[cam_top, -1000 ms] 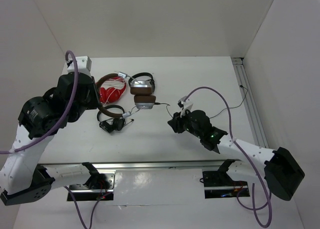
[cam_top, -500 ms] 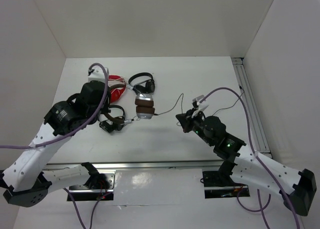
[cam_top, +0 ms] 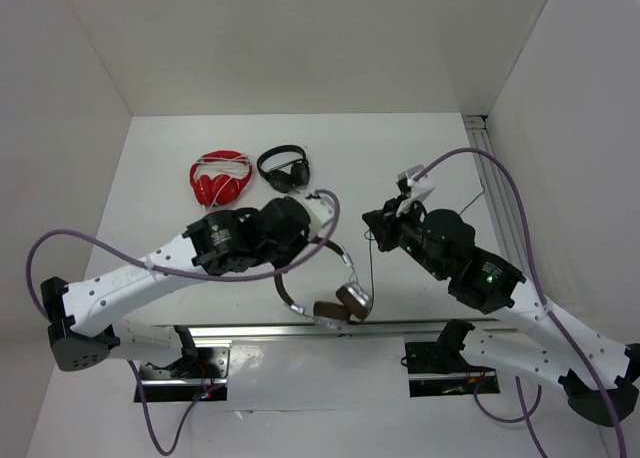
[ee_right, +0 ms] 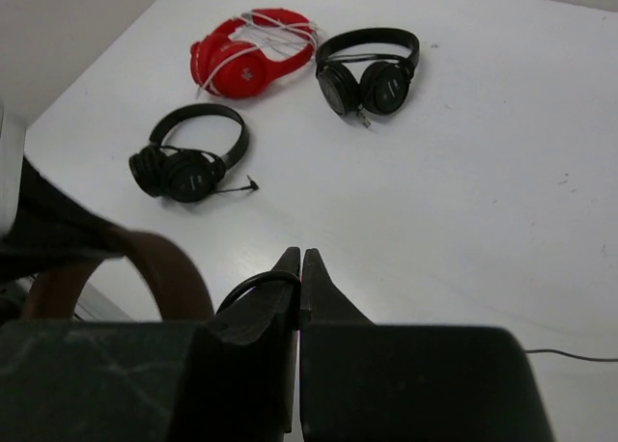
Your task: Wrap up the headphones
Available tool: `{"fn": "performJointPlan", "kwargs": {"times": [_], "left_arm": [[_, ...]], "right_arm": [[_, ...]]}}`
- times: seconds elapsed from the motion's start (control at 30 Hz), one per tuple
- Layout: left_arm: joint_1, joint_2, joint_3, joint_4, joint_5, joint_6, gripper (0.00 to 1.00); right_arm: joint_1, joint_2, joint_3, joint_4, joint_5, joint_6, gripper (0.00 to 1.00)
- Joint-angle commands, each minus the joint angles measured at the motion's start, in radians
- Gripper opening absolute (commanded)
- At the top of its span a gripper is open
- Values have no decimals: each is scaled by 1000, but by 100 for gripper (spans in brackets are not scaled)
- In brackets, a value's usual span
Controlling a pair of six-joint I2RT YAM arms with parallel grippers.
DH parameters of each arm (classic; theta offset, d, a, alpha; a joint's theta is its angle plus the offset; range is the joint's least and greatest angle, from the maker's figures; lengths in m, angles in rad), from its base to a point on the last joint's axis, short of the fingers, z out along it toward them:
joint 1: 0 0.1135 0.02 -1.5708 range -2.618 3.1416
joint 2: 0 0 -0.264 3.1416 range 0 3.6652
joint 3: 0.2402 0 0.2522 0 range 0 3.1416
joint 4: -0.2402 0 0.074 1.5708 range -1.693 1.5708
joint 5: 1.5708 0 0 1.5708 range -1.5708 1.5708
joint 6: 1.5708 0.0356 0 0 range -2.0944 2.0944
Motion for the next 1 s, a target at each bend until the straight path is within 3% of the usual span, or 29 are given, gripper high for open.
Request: {"fn": "performJointPlan", "kwargs": {"times": [0.0,0.2,0.63,0.97], "left_arm": [[-83,5,18,43,129,75,0],[-127,43,18,43,127,84,0],[-127,53,78,45,60,84,0],[-127,53,106,85,-74,64,0]], "right_arm": [[8,23,68,-103,-8,-48,0],[8,32,46,-114,-8,-59,0],[8,103,-44,11,-296,-39,0],[40,146,-84,42,-292,-39,0]]}}
